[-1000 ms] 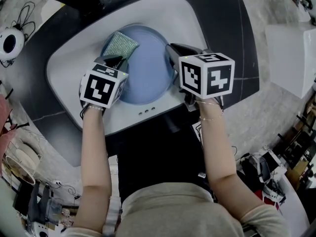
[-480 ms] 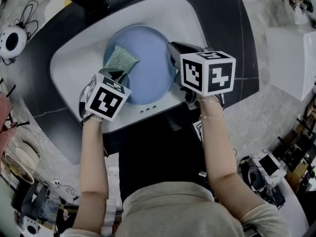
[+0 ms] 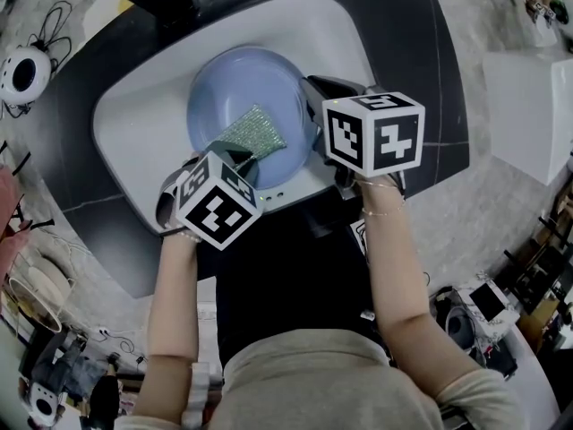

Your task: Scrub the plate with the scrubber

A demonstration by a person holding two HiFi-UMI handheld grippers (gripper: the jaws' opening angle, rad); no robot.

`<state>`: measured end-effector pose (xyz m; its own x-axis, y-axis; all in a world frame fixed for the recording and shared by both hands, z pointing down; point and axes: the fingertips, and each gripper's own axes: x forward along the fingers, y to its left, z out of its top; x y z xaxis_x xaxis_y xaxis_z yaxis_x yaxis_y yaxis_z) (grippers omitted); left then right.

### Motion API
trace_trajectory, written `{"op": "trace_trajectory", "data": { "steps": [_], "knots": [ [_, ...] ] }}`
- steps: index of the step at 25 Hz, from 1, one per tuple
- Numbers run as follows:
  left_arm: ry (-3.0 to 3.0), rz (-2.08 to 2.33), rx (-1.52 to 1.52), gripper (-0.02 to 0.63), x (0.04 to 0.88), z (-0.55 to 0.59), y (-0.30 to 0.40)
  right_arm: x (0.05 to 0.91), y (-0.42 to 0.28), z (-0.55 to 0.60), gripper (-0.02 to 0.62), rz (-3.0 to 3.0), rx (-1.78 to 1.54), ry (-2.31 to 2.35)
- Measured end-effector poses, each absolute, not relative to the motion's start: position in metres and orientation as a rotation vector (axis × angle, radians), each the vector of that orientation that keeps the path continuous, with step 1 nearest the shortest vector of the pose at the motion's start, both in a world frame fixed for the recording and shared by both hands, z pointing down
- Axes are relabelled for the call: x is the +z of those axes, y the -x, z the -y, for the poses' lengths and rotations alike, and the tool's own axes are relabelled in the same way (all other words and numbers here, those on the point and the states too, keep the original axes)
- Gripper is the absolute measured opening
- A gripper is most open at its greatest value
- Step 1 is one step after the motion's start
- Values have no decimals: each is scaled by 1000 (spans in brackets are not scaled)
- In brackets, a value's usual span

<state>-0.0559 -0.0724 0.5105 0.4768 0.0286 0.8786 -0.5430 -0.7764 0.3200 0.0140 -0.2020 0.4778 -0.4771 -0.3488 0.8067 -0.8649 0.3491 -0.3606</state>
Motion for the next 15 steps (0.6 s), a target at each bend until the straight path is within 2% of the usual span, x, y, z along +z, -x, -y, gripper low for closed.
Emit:
{"op": "trace_trajectory", "data": {
  "steps": [6,15],
  "knots": [
    [-2229,350,1264,48,499,72,23,477,-17,201,43,1987,1052,-1065],
    [-2234,498,985,48,488,116,11,471,-19,200,44,2000,1047,-1076]
  ]
}}
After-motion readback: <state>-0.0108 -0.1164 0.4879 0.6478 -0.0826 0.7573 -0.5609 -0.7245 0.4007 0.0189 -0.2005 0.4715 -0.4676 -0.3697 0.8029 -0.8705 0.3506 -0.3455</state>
